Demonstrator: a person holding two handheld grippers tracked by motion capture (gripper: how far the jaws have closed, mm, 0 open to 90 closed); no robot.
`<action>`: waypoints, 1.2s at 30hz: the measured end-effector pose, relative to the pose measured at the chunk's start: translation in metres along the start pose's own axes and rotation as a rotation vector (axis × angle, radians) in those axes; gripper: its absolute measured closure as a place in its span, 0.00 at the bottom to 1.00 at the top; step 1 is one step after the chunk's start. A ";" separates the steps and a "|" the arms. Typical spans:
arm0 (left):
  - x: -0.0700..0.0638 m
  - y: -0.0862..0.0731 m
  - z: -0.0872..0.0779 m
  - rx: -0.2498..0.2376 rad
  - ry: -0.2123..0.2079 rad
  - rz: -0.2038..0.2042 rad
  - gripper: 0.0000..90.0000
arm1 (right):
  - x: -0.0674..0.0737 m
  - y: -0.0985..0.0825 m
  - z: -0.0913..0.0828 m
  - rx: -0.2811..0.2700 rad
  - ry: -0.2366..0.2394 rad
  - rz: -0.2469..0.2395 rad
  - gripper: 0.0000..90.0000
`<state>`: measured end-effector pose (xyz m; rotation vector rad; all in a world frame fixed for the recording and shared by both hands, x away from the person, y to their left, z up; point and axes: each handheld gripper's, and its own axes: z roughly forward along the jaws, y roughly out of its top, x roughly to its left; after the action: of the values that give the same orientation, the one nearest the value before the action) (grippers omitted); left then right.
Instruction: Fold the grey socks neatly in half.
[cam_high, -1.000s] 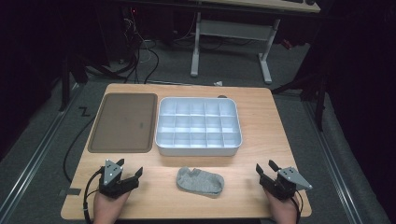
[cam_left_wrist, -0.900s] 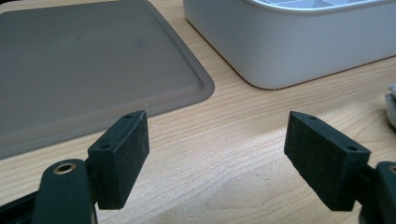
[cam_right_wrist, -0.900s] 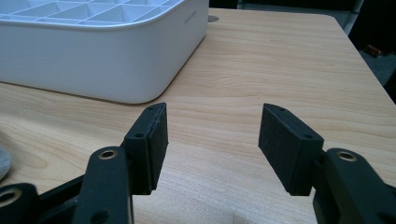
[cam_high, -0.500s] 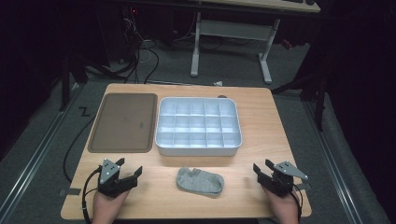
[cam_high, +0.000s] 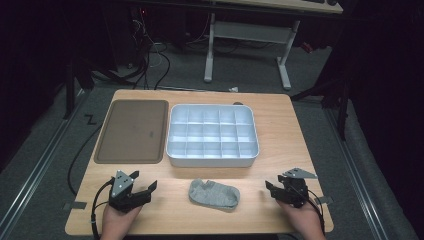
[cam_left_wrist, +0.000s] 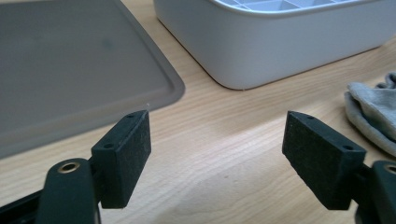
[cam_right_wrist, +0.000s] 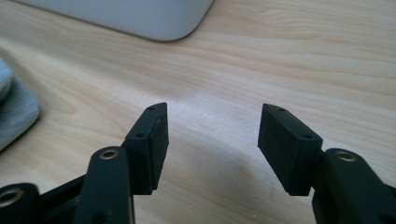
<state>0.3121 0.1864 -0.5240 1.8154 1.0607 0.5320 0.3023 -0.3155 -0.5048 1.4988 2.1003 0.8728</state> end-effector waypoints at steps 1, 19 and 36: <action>-0.004 0.001 0.002 0.022 -0.016 -0.007 0.29 | 0.003 -0.001 0.000 0.020 0.016 -0.005 0.50; -0.053 0.013 0.027 0.137 -0.167 -0.015 0.34 | 0.039 0.001 0.000 0.086 0.111 -0.046 0.55; -0.096 0.025 0.061 0.191 -0.243 -0.007 0.53 | 0.076 0.008 -0.003 -0.027 0.185 -0.028 0.54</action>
<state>0.3164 0.0704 -0.5227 1.9838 0.9765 0.2032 0.2807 -0.2433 -0.4948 1.4192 2.2244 1.0609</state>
